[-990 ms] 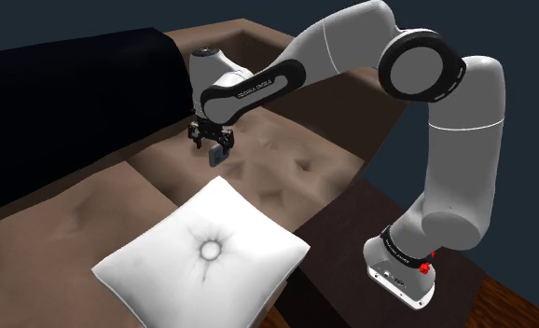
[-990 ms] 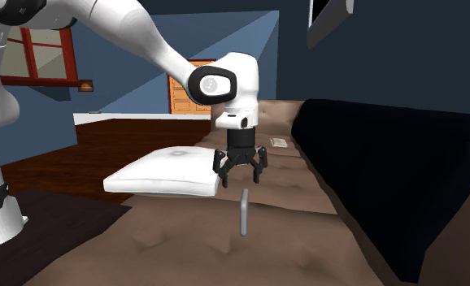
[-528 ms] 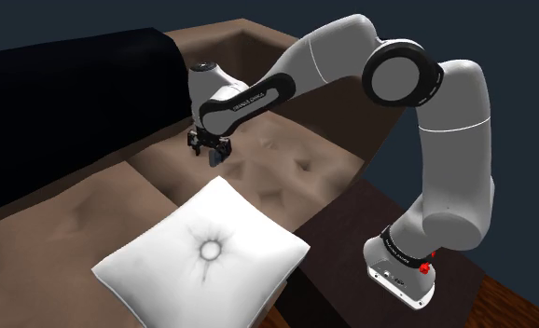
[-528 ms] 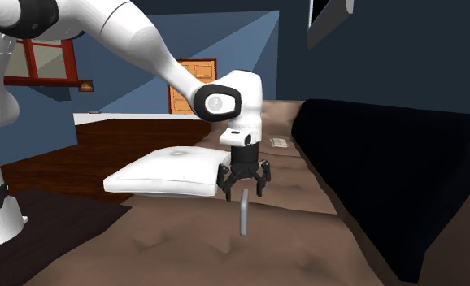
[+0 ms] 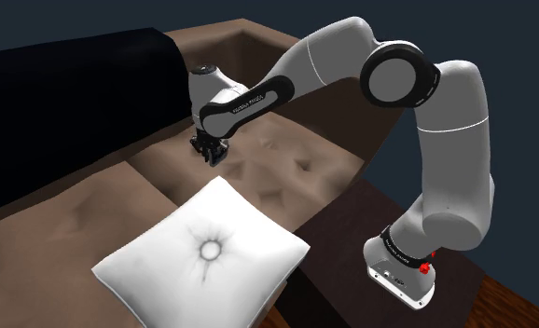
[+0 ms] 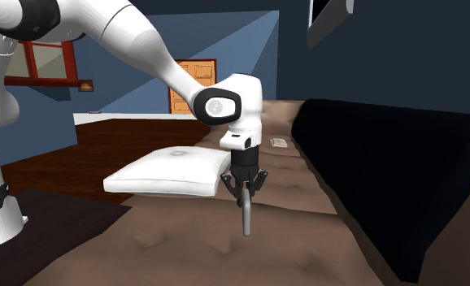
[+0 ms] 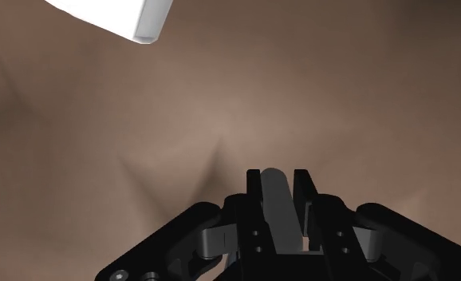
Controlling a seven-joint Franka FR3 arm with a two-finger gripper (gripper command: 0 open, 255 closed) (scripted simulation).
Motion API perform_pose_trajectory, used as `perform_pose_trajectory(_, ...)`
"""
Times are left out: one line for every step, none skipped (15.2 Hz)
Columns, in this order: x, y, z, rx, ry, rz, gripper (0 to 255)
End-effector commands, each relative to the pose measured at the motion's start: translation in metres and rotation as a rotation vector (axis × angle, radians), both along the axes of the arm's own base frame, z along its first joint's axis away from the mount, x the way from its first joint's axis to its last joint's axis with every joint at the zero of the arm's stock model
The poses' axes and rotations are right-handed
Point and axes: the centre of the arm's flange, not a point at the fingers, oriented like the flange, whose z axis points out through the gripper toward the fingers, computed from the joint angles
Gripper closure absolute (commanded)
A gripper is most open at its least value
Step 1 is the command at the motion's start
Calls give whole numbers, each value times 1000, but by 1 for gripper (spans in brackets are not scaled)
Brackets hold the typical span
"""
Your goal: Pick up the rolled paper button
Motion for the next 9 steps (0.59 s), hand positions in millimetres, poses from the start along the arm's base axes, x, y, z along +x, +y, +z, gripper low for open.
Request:
perform_pose_trajectory(0, 0, 0, 0, 0, 0, 255)
perform_pose_trajectory(0, 0, 0, 0, 0, 0, 255)
perform_pose_trajectory(0, 0, 0, 0, 0, 0, 255)
perform_pose_trajectory(0, 0, 0, 0, 0, 0, 255)
perform_pose_trajectory(0, 0, 0, 0, 0, 0, 255)
perform_pose_trajectory(0, 0, 5, 0, 0, 0, 255)
perform_pose_trajectory(0, 0, 10, 0, 0, 0, 255)
perform_pose_trajectory(0, 0, 16, 0, 0, 0, 255)
perform_pose_trajectory(0, 0, 21, 0, 0, 0, 255)
